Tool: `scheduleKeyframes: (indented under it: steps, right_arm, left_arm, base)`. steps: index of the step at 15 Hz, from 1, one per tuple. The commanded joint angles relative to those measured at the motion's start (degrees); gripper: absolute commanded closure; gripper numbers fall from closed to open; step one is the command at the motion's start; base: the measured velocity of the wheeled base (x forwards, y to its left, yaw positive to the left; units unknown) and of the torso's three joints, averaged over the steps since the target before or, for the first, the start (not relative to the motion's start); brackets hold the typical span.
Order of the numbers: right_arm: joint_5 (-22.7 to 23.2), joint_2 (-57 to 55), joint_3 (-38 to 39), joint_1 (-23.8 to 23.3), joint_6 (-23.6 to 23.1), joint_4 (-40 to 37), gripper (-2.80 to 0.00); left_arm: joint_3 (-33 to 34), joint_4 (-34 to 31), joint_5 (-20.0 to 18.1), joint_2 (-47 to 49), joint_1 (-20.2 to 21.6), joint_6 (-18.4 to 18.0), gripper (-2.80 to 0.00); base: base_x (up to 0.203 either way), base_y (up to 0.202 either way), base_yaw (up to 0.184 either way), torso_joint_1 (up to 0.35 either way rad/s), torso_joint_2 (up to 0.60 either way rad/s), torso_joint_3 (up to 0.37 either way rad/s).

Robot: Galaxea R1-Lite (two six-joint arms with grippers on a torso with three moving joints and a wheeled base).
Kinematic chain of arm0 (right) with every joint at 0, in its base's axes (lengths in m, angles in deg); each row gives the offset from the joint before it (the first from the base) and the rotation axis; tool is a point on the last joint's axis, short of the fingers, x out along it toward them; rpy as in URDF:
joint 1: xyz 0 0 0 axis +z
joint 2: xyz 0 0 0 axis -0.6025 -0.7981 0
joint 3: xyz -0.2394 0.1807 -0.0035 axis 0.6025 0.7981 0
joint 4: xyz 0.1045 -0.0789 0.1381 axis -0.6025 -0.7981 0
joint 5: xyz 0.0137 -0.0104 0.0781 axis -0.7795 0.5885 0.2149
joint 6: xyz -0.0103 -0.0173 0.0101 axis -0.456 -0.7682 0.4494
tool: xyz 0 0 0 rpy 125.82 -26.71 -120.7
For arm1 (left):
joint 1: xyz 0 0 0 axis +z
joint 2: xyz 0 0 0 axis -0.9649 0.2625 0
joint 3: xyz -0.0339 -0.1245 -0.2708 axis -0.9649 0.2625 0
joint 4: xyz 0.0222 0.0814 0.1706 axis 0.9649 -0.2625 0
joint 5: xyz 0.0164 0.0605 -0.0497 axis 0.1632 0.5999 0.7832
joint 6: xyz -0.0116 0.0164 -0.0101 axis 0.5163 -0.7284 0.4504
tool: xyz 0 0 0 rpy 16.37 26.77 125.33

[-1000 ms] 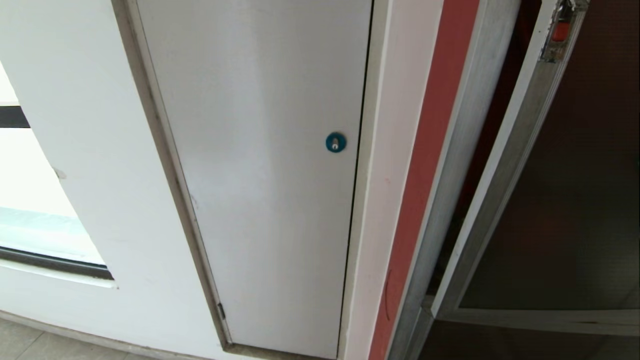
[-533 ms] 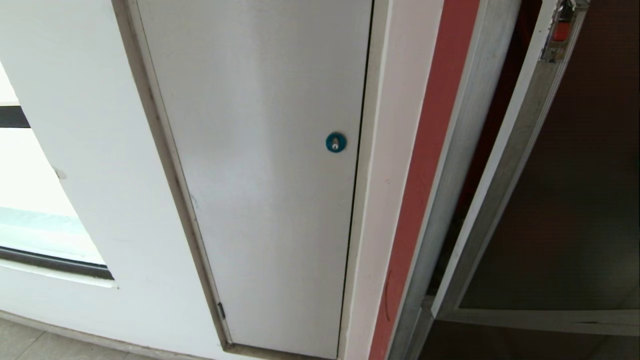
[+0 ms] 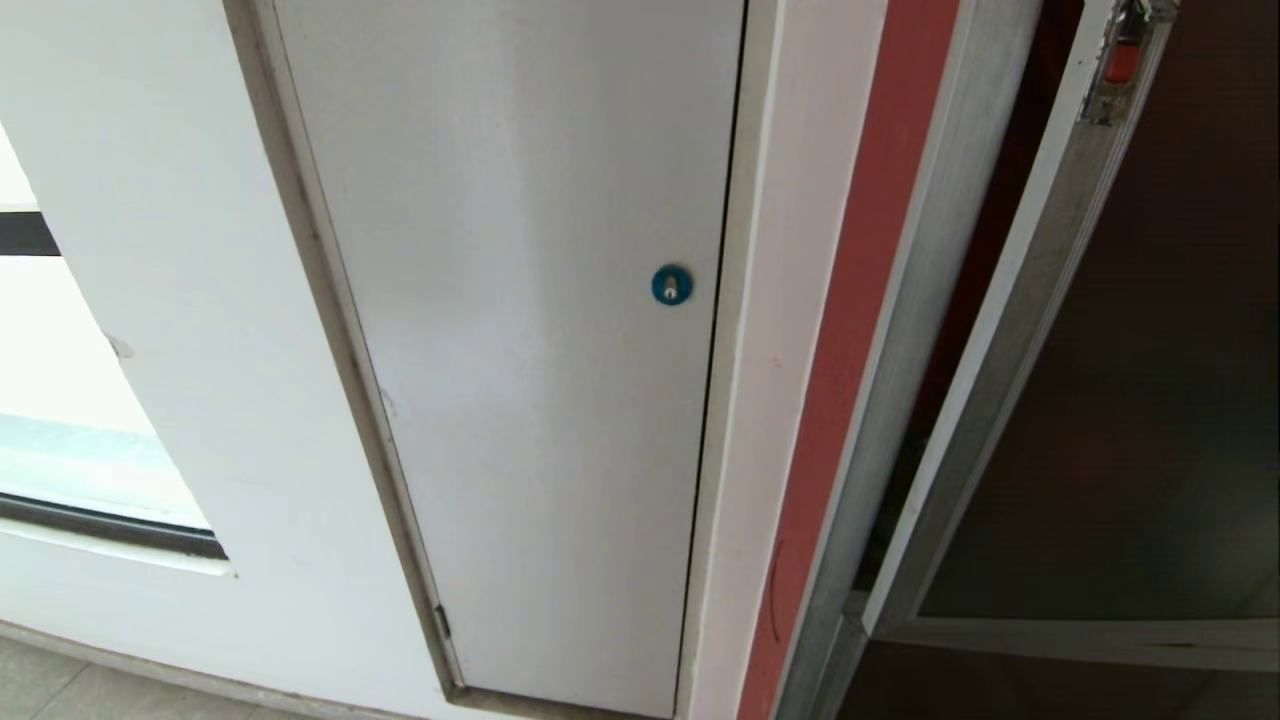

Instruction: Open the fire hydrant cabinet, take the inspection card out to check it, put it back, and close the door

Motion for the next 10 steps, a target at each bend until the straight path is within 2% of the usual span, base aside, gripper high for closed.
scheduleKeyframes:
  steps: [1,10]
  right_arm:
    - [0.0,0.1,0.0,0.0,0.3,0.0,0.0]
    - [0.0,0.1,0.0,0.0,0.3,0.0,0.0]
  left_arm:
    - [0.3,0.0,0.1,0.0,0.1,0.0,0.0]
    - [0.3,0.0,0.0,0.1,0.0,0.0,0.0]
  base:
    - [0.0,0.0,0.0,0.0,0.0,0.0]
    - [0.0,0.0,0.0,0.0,0.0,0.0]
